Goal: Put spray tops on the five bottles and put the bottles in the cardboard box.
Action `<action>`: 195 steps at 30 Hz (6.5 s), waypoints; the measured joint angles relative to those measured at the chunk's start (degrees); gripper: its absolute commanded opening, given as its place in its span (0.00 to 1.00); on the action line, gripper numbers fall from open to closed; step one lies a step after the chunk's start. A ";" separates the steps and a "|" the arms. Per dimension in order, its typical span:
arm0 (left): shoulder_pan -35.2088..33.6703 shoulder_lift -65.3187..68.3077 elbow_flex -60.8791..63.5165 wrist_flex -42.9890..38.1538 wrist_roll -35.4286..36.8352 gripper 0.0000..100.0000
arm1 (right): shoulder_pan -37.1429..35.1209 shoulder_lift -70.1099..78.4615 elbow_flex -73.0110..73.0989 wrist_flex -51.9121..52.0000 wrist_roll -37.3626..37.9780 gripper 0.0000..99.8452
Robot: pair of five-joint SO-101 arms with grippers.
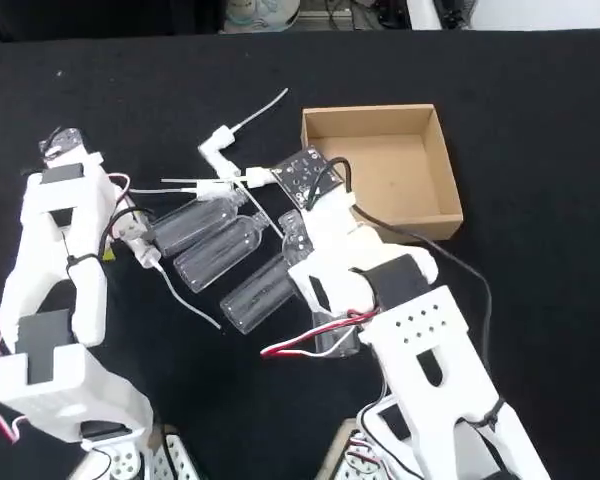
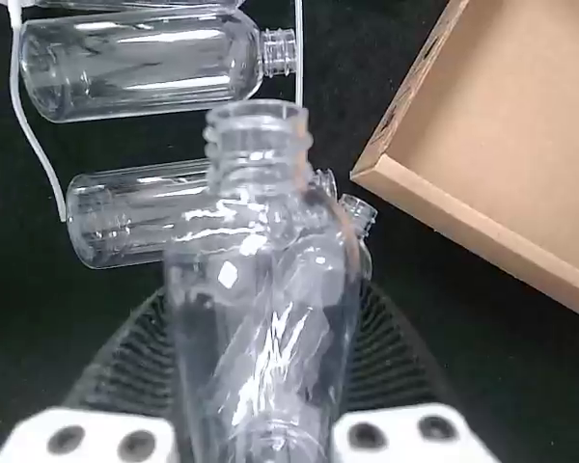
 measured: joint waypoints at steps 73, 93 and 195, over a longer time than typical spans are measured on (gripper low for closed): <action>-27.43 12.92 -8.26 7.82 -55.30 0.17 | -30.42 -4.57 38.59 -62.86 -10.90 0.02; -27.34 12.92 -8.26 7.82 -55.30 0.17 | -35.25 8.26 27.60 -73.58 -10.90 0.01; -41.49 12.31 -9.05 8.62 -59.52 0.17 | -35.34 63.91 -42.73 -30.86 -10.90 0.24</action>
